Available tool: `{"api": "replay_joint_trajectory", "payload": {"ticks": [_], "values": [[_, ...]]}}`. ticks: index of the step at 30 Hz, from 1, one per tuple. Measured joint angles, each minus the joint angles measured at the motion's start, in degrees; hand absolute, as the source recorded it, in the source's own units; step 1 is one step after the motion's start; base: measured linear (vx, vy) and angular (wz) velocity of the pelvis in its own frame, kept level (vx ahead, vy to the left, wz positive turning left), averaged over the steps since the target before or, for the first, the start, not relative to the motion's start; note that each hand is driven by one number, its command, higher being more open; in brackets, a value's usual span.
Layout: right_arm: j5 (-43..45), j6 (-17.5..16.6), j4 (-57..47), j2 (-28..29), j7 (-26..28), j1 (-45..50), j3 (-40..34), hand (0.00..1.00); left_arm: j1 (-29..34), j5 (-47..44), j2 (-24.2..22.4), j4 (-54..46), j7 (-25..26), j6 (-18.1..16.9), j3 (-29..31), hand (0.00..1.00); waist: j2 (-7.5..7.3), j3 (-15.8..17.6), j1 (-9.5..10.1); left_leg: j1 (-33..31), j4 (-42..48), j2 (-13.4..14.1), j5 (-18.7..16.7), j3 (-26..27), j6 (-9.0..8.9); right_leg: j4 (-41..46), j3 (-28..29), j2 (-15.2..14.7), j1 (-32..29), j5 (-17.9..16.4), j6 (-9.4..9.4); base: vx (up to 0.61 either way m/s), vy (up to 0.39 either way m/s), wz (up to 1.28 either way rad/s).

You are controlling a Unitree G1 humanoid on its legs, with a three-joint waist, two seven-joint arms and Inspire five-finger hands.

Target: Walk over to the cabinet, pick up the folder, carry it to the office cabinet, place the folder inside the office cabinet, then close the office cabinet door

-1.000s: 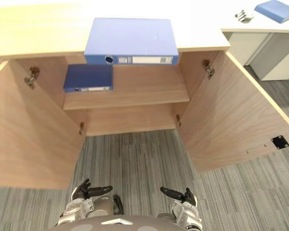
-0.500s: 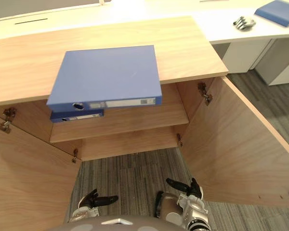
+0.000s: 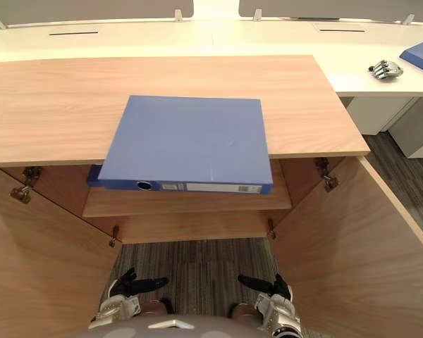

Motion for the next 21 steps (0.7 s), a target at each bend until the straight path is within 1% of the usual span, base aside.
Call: {"api": "replay_joint_trajectory", "payload": {"ticks": [2,3,7,8,9,11,15,17,18,20,21], "values": [[-0.18,-0.02,0.0,0.21,0.07,0.09,0.0,1.0,0.43,0.04,-0.27,0.48,-0.07,0.09,-0.33,1.0,0.56,-0.51,0.0,3.09,-3.14,-1.45,0.4,0.46,0.21,-2.39,0.23,-0.4,2.52,0.77,0.72,0.04,0.101,-0.05],[-0.18,-0.03,0.0,0.31,0.08,0.09,-0.01,1.0,0.64,0.05,-0.29,0.48,-0.08,0.09,-0.66,1.0,0.59,-0.71,-0.04,3.63,-4.06,-1.76,0.71,0.57,0.22,-2.89,0.23,-0.43,2.98,0.99,0.79,0.02,0.052,-0.03],[-0.23,-0.05,0.07,0.5,0.22,0.08,-0.2,1.0,1.43,0.96,-0.5,0.49,-0.21,0.23,-0.95,1.0,0.87,-1.22,0.08,5.81,-9.0,-2.94,3.26,1.27,0.15,-4.73,0.61,0.03,3.65,2.03,0.43,0.01,0.019,-0.06],[-0.24,-0.04,0.36,0.37,0.18,0.15,-1.28,1.0,1.86,0.99,-0.49,0.51,-0.2,0.23,-1.48,1.0,0.97,-1.27,0.1,6.96,-11.08,-3.24,4.36,1.24,0.16,-5.42,0.55,0.32,4.26,2.31,0.27,0.0,0.0,0.0],[-0.25,-0.05,0.55,0.31,0.15,0.13,-1.83,1.0,1.89,0.97,-0.48,0.52,-0.15,0.23,-1.66,1.0,0.99,-1.28,0.08,7.34,-11.77,-3.32,4.74,1.17,0.06,-5.54,0.49,0.42,4.48,2.35,0.23,-0.02,-0.026,0.06],[-0.27,-0.06,2.17,-0.42,0.02,0.28,-2.26,1.0,2.03,0.97,-0.13,0.52,0.02,0.22,-3.19,1.0,0.99,-1.28,0.03,8.75,-14.09,-3.68,5.75,-0.23,0.04,-6.72,-0.46,0.89,6.03,2.77,0.13,-0.04,-0.027,0.2],[-0.25,-0.12,3.57,-1.88,-0.27,1.08,-2.23,1.0,2.12,0.8,0.49,0.3,0.93,0.12,-5.54,1.0,0.93,-1.29,-0.05,9.0,-15.96,-4.32,6.89,-2.13,0.33,-6.97,-0.67,0.87,6.32,3.02,0.1,-0.06,0.006,0.22],[-0.19,-0.11,4.08,-2.01,-0.65,1.35,-2.12,1.0,3.12,0.58,0.75,-2.2,2.34,0.11,-6.83,1.0,0.81,-1.19,-0.18,9.1,-16.35,-4.8,7.3,-3.5,0.77,-7.19,-0.85,0.63,6.86,3.12,0.15,-0.07,0.02,0.19],[-0.19,-0.13,3.99,-2.06,-0.8,1.46,-2.01,1.0,4.59,0.38,0.64,-5.06,2.99,0.14,-7.99,1.0,0.75,-1.15,-0.19,9.31,-16.72,-5.05,7.54,-4.09,0.88,-7.2,-0.96,0.5,7.06,3.12,0.16,-0.07,0.023,0.26],[-0.21,-0.3,3.72,-2.3,-1.44,1.78,-0.7,1.0,9.94,-0.26,0.08,-15.87,3.93,0.06,-11.06,1.0,0.63,-1.14,-0.06,9.42,-17.93,-5.68,8.5,-5.47,1.1,-7.15,-1.47,0.18,7.07,3.13,0.18,-0.08,0.03,0.29],[-0.21,-0.31,3.61,-2.36,-1.57,1.83,0.05,1.0,11.34,-0.27,-0.03,-18.97,4.11,0.05,-11.8,1.0,0.58,-1.06,-0.04,9.31,-18.03,-5.8,8.63,-5.91,1.13,-7.12,-1.66,0.1,7.08,3.14,0.18,-0.07,0.025,0.26]]}}
